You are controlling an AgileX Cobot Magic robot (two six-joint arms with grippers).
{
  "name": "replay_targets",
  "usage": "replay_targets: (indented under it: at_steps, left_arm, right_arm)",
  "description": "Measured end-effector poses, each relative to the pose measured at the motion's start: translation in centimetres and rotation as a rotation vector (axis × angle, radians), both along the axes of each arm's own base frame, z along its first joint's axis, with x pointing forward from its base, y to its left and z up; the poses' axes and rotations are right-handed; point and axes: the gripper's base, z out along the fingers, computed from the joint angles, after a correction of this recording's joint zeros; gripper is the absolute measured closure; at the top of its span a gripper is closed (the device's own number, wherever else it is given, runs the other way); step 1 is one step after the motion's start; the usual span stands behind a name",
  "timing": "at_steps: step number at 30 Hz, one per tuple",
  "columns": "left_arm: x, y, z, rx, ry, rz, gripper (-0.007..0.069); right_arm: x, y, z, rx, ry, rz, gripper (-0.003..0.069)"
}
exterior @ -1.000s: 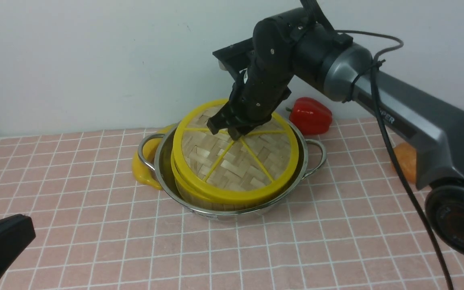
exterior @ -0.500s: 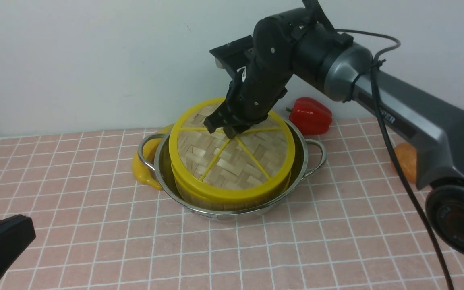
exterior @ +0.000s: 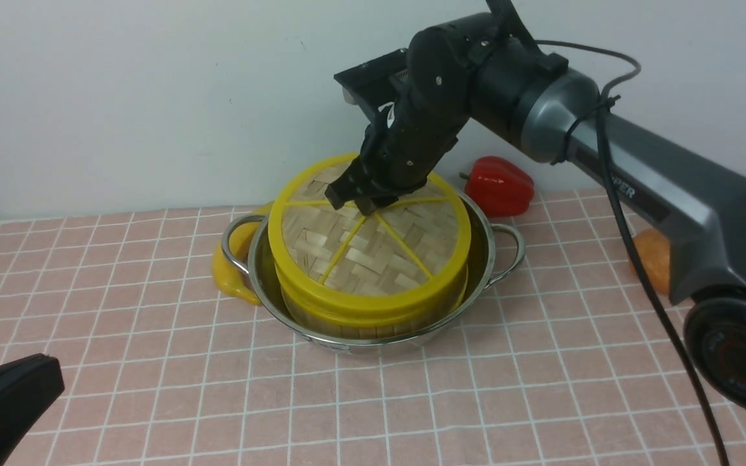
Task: Place the steamer in the pot on the pink tablecloth, and put the lid on the steamer.
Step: 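Place the bamboo steamer lid onto the steamer basket in the pot with the right gripper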
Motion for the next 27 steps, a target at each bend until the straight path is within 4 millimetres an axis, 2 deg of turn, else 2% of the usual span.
replay_targets:
  at_steps: [11,17,27]
  left_arm:
    - [0.0,0.0,0.0,0.0,0.0,0.0,0.0647]
    - [0.0,0.0,0.0,0.001,0.0,0.0,0.0647]
    - [0.0,0.0,0.0,0.001,0.0,0.0,0.0647]
  right_arm:
    - [0.2,0.5,0.3,0.057,-0.03,0.009,0.0514]
    - [0.6,0.9,-1.2,0.062,-0.014,0.011,0.0515]
    - [0.6,0.9,-1.6,0.05,-0.002,0.009,0.0515]
